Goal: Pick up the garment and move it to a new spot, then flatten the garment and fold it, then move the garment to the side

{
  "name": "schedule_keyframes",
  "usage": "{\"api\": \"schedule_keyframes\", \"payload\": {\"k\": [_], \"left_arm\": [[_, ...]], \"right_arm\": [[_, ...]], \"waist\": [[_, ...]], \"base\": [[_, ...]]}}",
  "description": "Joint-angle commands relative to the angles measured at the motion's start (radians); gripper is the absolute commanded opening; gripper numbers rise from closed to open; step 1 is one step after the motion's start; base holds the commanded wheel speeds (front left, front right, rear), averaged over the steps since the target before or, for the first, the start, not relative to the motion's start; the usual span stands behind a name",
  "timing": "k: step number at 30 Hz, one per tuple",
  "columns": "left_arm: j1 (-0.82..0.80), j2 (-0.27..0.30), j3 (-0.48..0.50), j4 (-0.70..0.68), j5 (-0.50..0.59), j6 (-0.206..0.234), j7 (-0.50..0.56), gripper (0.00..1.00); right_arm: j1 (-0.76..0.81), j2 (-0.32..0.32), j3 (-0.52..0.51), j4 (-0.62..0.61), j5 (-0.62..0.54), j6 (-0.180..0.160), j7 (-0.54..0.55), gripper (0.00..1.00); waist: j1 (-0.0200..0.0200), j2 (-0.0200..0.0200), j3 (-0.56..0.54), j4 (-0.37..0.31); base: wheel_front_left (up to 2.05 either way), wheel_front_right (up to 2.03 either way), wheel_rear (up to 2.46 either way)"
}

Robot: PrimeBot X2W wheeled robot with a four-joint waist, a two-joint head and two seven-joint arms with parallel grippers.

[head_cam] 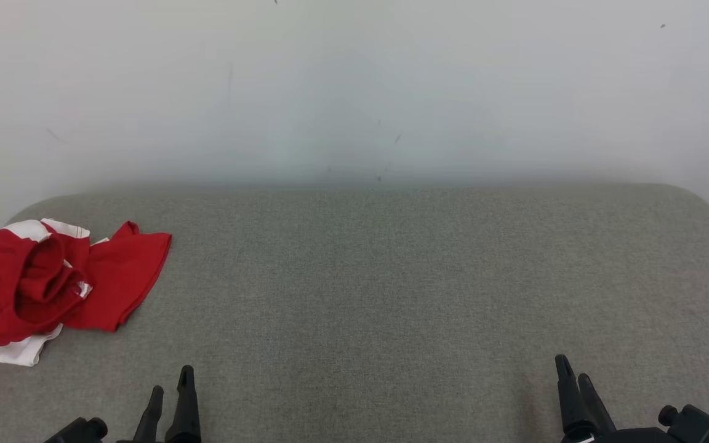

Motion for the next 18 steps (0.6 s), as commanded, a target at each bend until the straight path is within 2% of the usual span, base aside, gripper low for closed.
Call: {"api": "schedule_keyframes", "payload": {"k": [1, 6, 11, 18], "left_arm": [[0.0, 0.01, -0.007, -0.012, 0.047, 0.004, -0.012, 1.0], [-0.003, 0.02, -0.026, -0.006, 0.146, 0.019, -0.03, 1.0], [-0.015, 0.039, -0.052, 0.007, 0.22, 0.004, -0.048, 1.0], [-0.027, 0.055, -0.073, 0.008, 0.322, 0.024, -0.074, 1.0]], "right_arm": [[-0.014, -0.001, -0.001, -0.006, -0.038, -0.001, 0.006, 1.0], [-0.012, -0.001, -0.005, -0.003, -0.122, -0.001, 0.022, 1.0], [-0.013, -0.001, -0.01, 0.003, -0.175, -0.001, 0.028, 1.0], [-0.016, -0.001, -0.017, 0.004, -0.275, -0.001, 0.021, 1.0]], "waist": [[0.0, 0.0, -0.002, 0.001], [0.0, 0.0, -0.006, 0.001], [0.0, 0.0, -0.01, 0.002], [0.0, 0.0, -0.016, 0.003]], "base": [[0.0, 0.0, 0.0], [0.0, 0.0, 0.0], [0.0, 0.0, 0.0], [0.0, 0.0, 0.0]]}}
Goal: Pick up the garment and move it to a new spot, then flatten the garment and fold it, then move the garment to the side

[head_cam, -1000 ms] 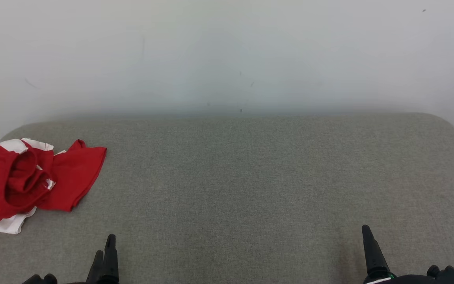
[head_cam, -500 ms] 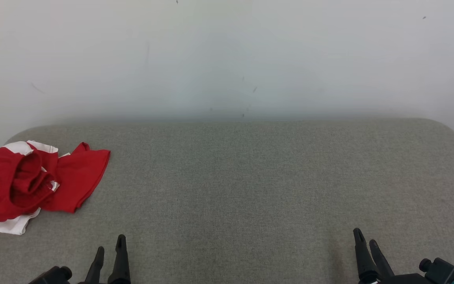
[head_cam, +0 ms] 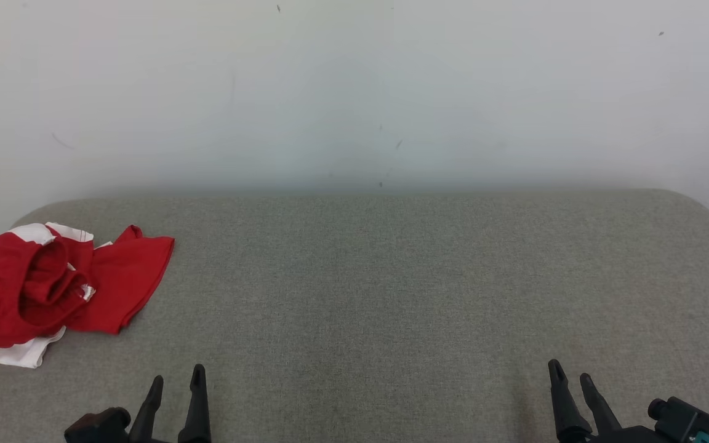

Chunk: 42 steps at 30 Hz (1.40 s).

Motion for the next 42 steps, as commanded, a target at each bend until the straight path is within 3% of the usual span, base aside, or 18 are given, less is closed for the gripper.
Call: {"api": "schedule_keyframes", "payload": {"k": [1, 16, 42], "left_arm": [[-0.015, 0.008, -0.005, -0.007, 0.037, 0.006, -0.012, 1.0], [0.01, 0.017, -0.03, 0.006, 0.171, 0.03, -0.056, 1.0], [0.046, -0.006, -0.026, 0.039, 0.327, 0.062, -0.118, 1.0]], "right_arm": [[-0.016, -0.002, 0.001, -0.006, -0.033, -0.001, -0.005, 1.0], [-0.008, -0.002, -0.009, 0.014, -0.208, -0.001, 0.003, 1.0], [0.006, -0.003, 0.008, 0.04, -0.383, -0.002, -0.018, 1.0]], "waist": [[0.0, 0.0, -0.001, 0.0], [0.0, 0.0, -0.017, -0.003], [0.0, 0.0, -0.052, -0.003]], "base": [[0.0, 0.0, 0.0], [0.0, 0.0, 0.0], [0.0, 0.0, 0.0]]}}
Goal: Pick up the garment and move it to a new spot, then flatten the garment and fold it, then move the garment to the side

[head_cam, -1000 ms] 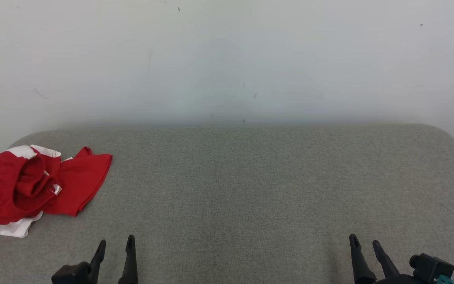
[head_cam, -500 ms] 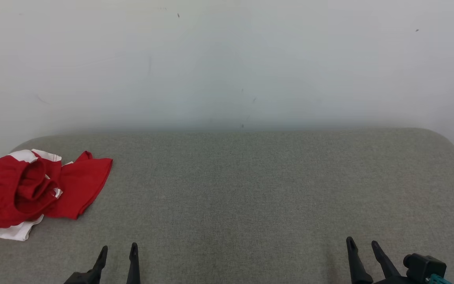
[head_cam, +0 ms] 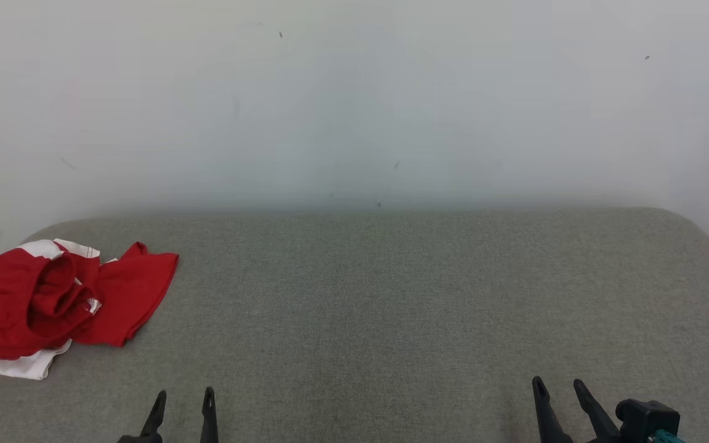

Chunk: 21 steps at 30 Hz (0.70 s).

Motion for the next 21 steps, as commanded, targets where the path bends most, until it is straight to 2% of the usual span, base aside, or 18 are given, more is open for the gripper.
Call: {"api": "schedule_keyframes", "payload": {"k": [1, 15, 21], "left_arm": [[0.01, -0.003, 0.001, -0.002, 0.024, 0.003, -0.011, 1.0], [0.028, -0.012, -0.015, 0.005, 0.115, 0.019, -0.04, 1.0], [0.026, -0.014, -0.01, 0.008, 0.106, 0.021, -0.038, 1.0]], "right_arm": [[0.006, -0.002, 0.003, 0.001, -0.019, -0.002, -0.005, 1.0], [0.012, -0.003, 0.018, 0.018, -0.103, -0.002, -0.013, 1.0], [0.012, -0.003, 0.017, 0.017, -0.096, -0.002, -0.013, 1.0]], "waist": [[0.0, 0.0, -0.002, 0.0], [0.0, 0.0, -0.023, 0.002], [0.0, 0.0, -0.022, 0.004]], "base": [[0.0, 0.0, 0.0], [0.0, 0.0, 0.0], [0.0, 0.0, 0.0]]}}
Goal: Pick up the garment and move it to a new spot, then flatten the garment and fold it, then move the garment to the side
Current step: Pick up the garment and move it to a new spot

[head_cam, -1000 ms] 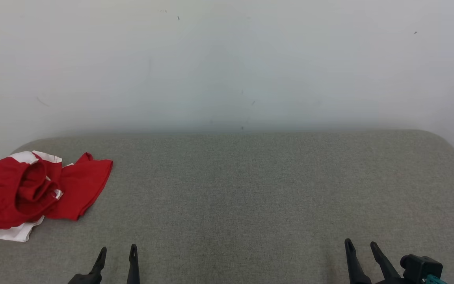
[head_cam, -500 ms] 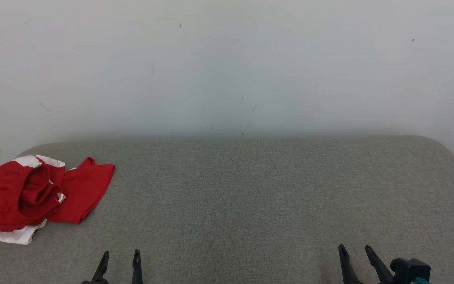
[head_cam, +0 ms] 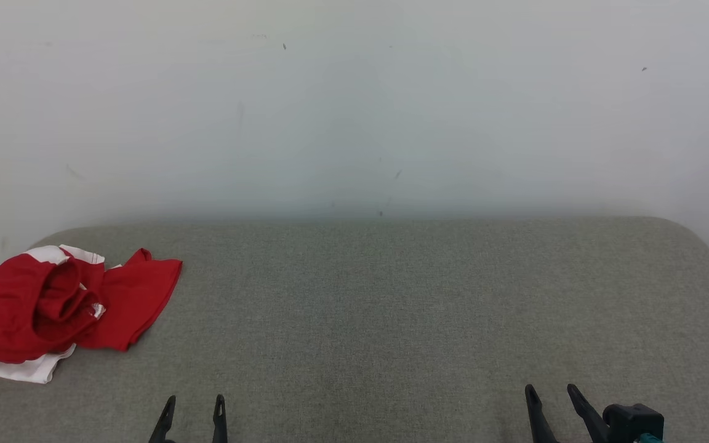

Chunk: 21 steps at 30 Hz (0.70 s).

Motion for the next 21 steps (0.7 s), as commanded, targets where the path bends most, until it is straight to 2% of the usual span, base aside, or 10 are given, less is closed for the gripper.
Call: {"api": "schedule_keyframes", "payload": {"k": [1, 12, 21], "left_arm": [[0.005, -0.002, 0.003, 0.002, 0.0, 0.001, -0.004, 1.0], [-0.008, -0.003, 0.009, 0.008, -0.003, 0.008, -0.004, 1.0], [-0.01, 0.033, 0.025, -0.019, -0.014, -0.025, -0.004, 1.0]], "right_arm": [[0.007, -0.002, 0.0, 0.001, -0.001, -0.002, -0.004, 1.0], [0.013, -0.002, -0.006, 0.003, 0.003, -0.002, -0.01, 1.0], [0.016, -0.002, 0.04, -0.011, 0.022, -0.002, -0.016, 1.0]], "waist": [[0.0, 0.0, 0.001, 0.0], [0.0, 0.0, 0.005, 0.018], [0.0, 0.0, 0.011, 0.128]], "base": [[0.0, 0.0, 0.0], [0.0, 0.0, 0.0], [0.0, 0.0, 0.0]]}}
